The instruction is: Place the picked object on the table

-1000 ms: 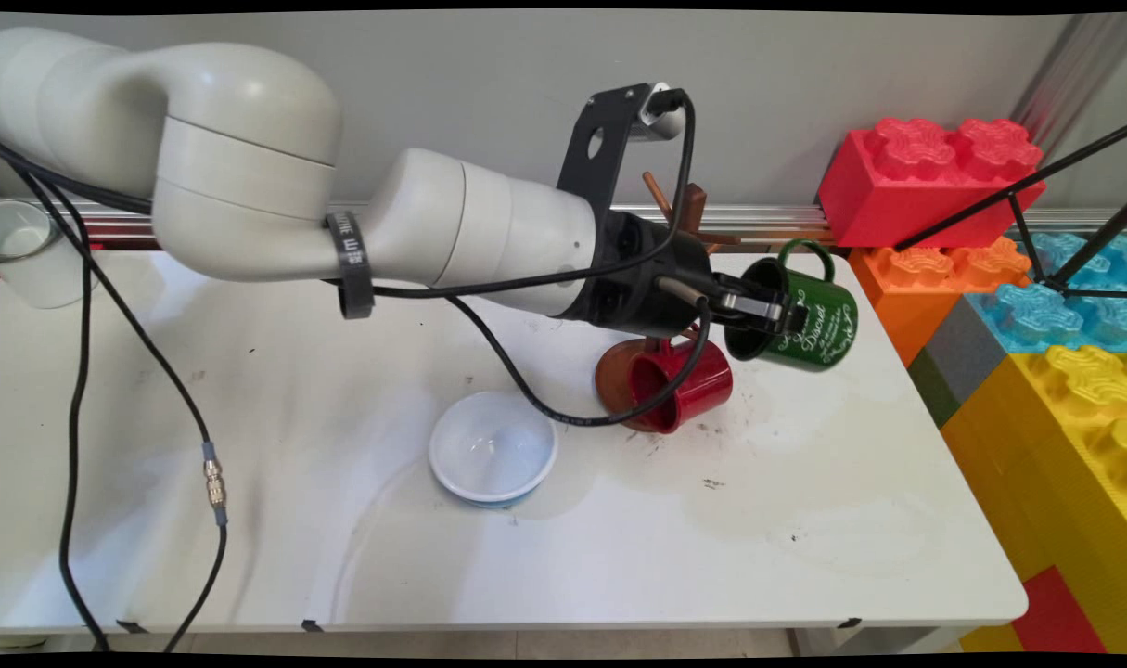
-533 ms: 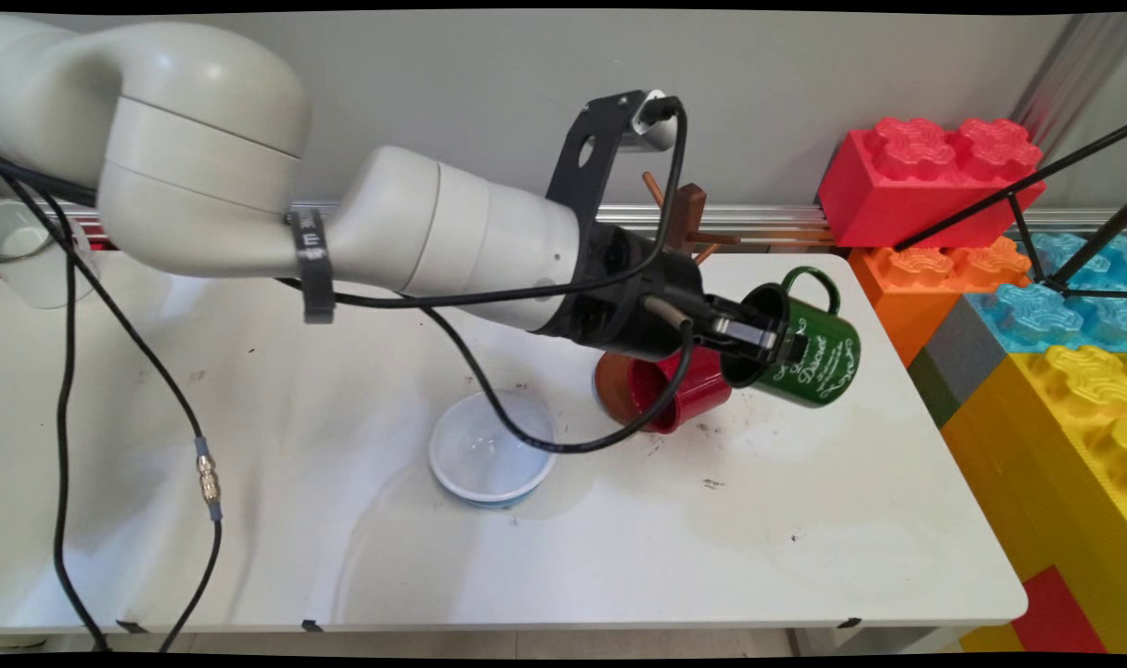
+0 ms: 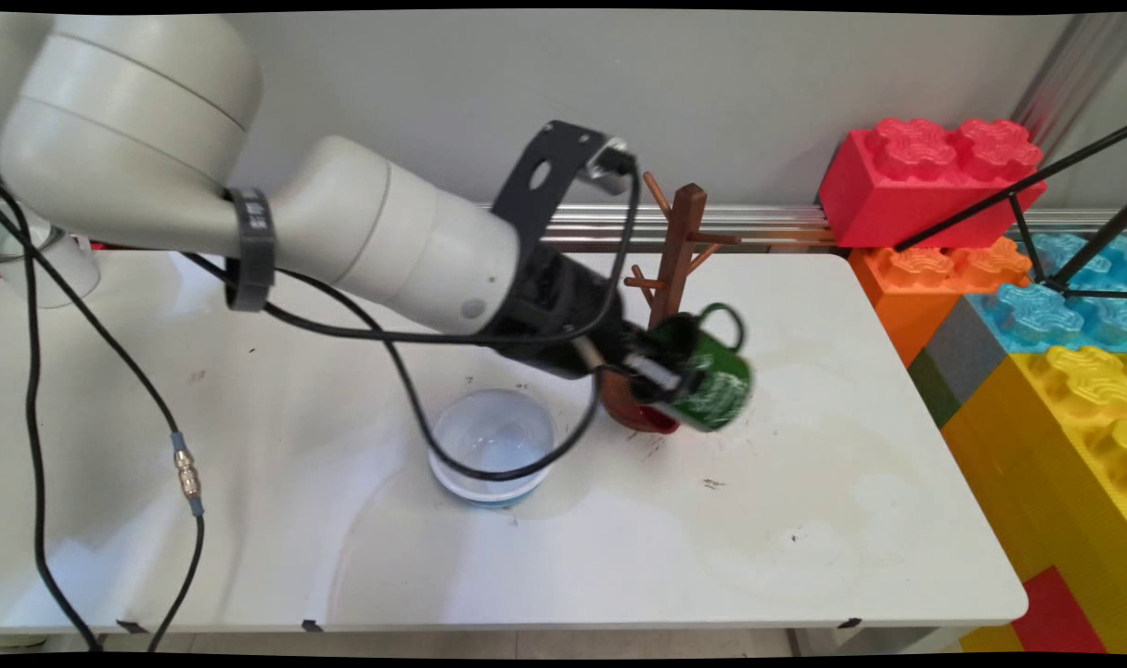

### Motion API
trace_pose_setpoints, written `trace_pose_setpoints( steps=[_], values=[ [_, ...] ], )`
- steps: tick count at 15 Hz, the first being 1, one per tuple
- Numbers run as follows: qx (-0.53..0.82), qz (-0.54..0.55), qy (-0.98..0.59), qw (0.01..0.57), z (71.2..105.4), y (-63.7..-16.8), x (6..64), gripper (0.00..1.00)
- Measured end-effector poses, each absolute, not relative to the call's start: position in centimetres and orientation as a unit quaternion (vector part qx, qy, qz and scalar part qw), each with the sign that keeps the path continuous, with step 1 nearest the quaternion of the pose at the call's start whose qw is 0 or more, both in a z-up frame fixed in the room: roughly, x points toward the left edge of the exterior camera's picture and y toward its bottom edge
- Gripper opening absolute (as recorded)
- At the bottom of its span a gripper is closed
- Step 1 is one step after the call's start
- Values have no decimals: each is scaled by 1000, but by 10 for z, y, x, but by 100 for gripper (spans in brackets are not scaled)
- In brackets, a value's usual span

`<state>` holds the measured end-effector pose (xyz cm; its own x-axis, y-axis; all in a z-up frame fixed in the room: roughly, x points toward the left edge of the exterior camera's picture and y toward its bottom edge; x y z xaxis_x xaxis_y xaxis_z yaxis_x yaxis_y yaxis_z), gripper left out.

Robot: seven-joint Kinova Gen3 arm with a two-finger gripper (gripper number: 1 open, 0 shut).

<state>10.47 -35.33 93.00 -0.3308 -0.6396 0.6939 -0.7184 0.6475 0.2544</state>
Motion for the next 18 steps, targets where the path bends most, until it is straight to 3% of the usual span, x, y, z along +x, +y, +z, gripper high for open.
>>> trace_pose_setpoints(
  steps=[11, 18],
  values=[
    [352, 95, -899, 244, 951, -350, 153, 0],
    [311, 142, -923, 175, 956, -375, 179, 0]
  ],
)
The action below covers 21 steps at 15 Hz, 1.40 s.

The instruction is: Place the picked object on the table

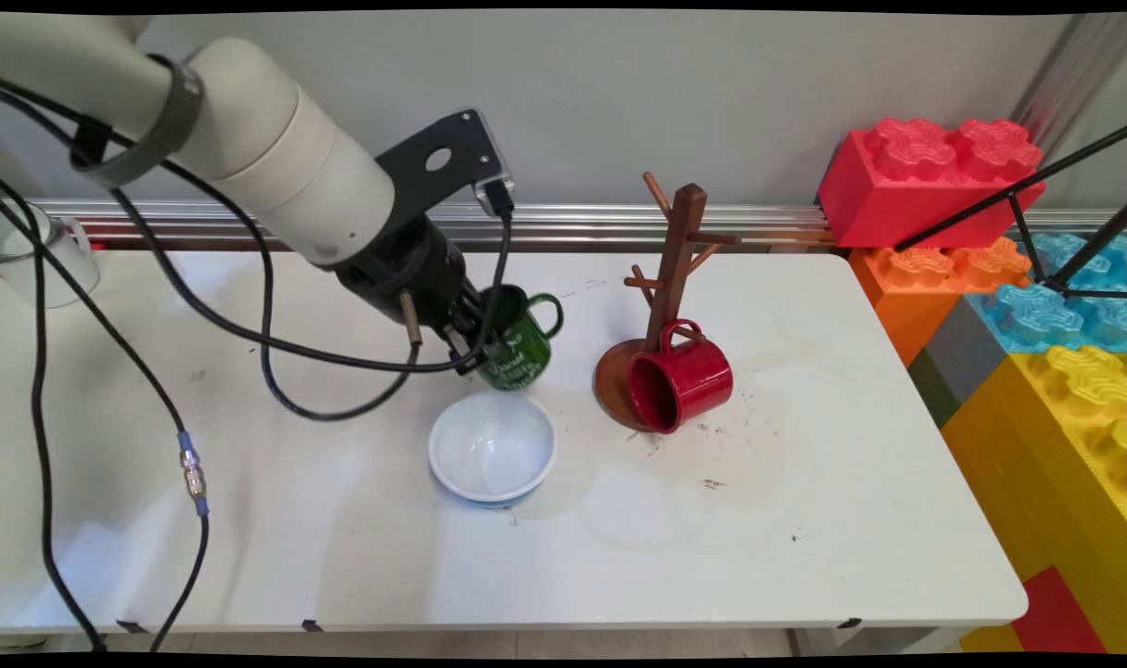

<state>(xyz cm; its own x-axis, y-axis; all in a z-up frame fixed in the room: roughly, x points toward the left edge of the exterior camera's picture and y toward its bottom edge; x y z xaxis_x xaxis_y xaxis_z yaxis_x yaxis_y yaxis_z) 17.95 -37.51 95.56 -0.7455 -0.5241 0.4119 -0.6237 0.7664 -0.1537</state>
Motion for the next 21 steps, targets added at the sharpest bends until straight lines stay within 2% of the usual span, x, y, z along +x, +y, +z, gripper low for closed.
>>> trace_pose_setpoints(
  steps=[7, 13, 21],
  values=[
    [258, 185, -942, 112, 941, -424, 192, 0],
    [207, 179, -959, 74, 906, -468, 185, 0],
    [164, 161, -972, 43, 869, -503, 184, 0]
  ],
)
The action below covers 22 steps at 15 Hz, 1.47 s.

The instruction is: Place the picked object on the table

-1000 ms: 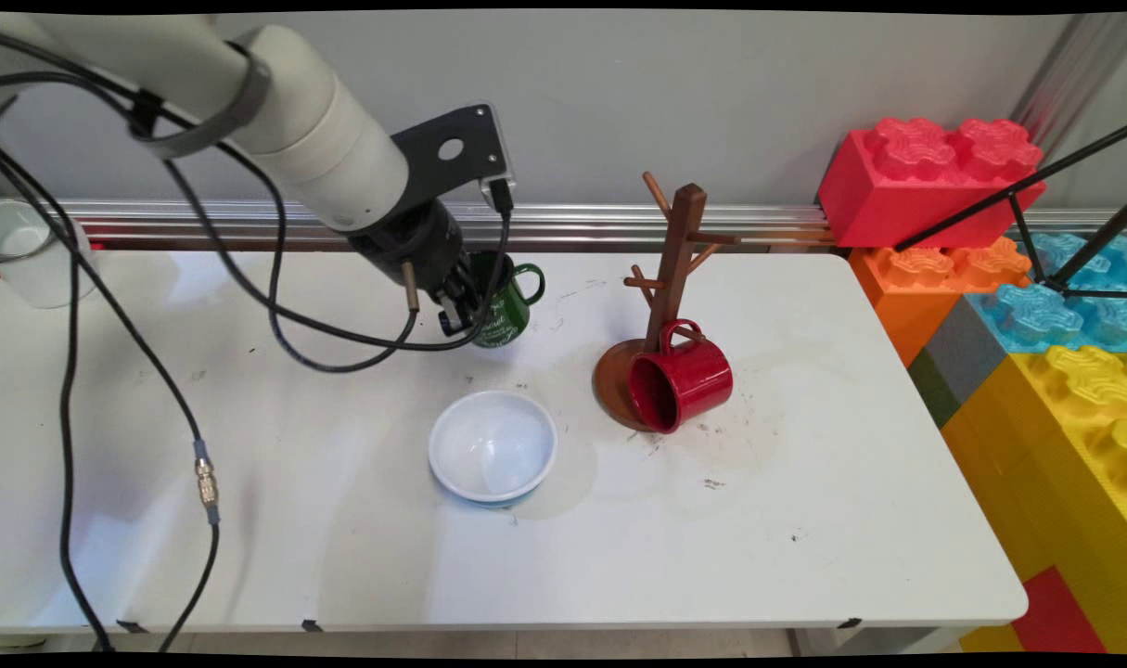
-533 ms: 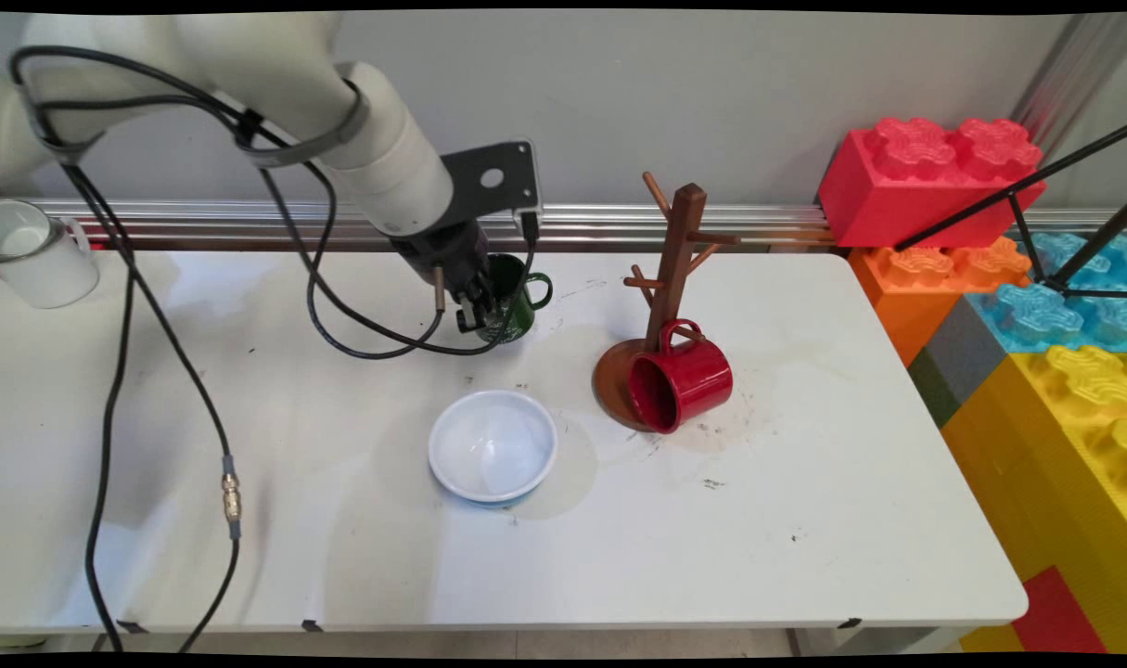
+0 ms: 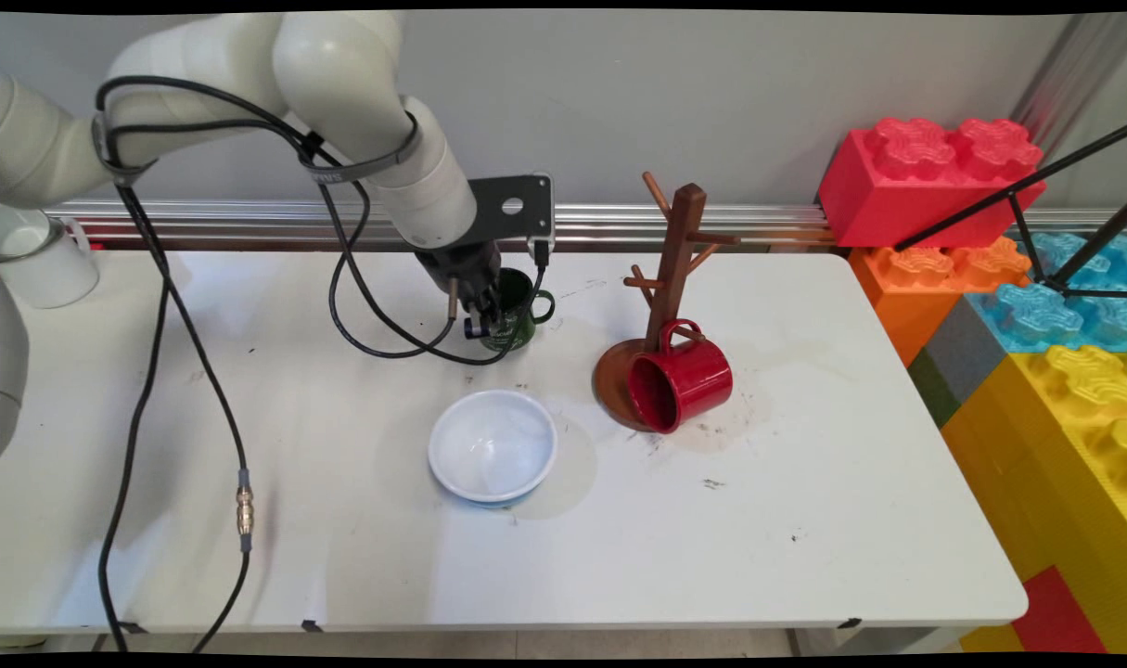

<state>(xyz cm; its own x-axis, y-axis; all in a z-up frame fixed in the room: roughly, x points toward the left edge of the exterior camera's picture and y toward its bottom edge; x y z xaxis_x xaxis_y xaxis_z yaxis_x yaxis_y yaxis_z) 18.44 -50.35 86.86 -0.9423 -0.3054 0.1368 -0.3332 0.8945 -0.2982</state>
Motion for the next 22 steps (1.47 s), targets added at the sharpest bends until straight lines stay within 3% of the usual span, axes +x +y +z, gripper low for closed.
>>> trace_pose_setpoints(
  steps=[17, 18, 22],
  values=[
    [130, 122, -983, 41, 835, -510, 173, 0],
    [129, 121, -983, 41, 834, -510, 172, 100],
    [127, 118, -984, 42, 831, -511, 172, 100]
  ],
)
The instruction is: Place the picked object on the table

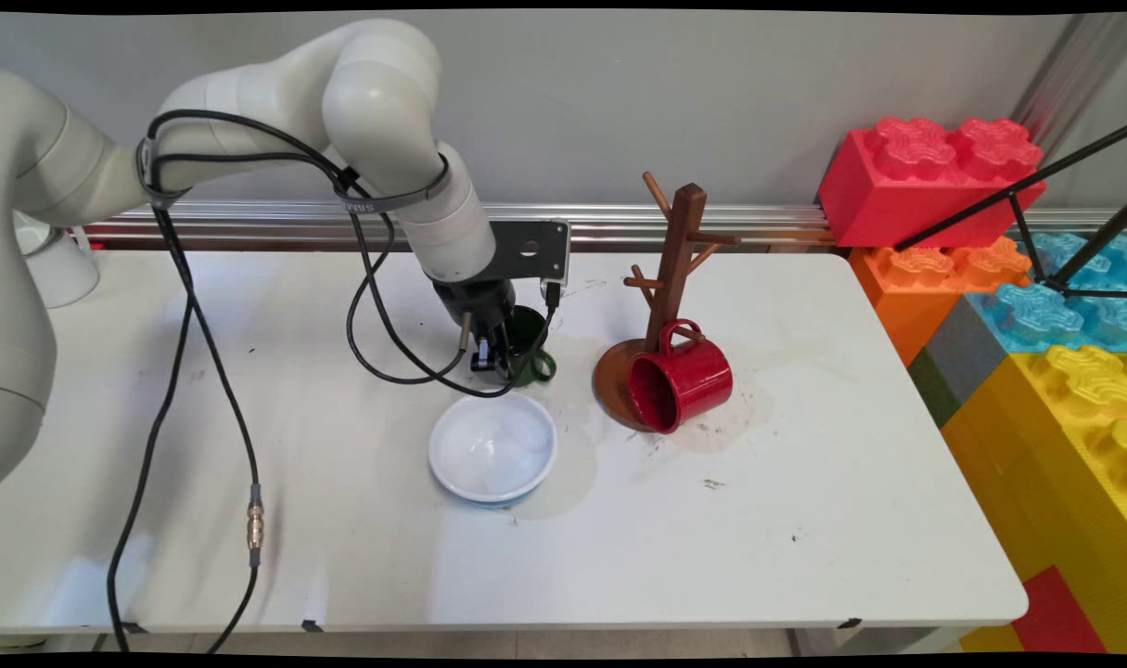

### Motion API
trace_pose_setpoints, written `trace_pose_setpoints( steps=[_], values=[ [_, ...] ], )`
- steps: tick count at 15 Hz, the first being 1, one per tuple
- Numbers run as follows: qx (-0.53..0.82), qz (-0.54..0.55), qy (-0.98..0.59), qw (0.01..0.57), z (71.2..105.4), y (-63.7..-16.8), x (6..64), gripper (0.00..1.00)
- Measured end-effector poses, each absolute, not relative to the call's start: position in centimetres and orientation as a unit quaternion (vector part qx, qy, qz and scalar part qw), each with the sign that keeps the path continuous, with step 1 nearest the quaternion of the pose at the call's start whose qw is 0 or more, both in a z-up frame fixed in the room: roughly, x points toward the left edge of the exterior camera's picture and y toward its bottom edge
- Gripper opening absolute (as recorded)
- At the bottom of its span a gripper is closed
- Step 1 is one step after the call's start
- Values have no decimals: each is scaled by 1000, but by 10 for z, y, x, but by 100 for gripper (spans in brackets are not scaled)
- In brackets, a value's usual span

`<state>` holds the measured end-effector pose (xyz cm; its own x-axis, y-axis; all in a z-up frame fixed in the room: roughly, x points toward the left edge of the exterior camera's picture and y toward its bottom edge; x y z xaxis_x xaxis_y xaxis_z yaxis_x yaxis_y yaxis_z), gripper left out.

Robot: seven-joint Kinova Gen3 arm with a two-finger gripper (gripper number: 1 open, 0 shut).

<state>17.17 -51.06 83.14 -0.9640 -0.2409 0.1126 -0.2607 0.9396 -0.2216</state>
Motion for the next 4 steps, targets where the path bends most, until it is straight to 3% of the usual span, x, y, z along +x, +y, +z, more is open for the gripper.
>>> trace_pose_setpoints(
  steps=[4],
  values=[
    [131, 118, -983, 46, 831, -512, 172, 100]
  ],
)
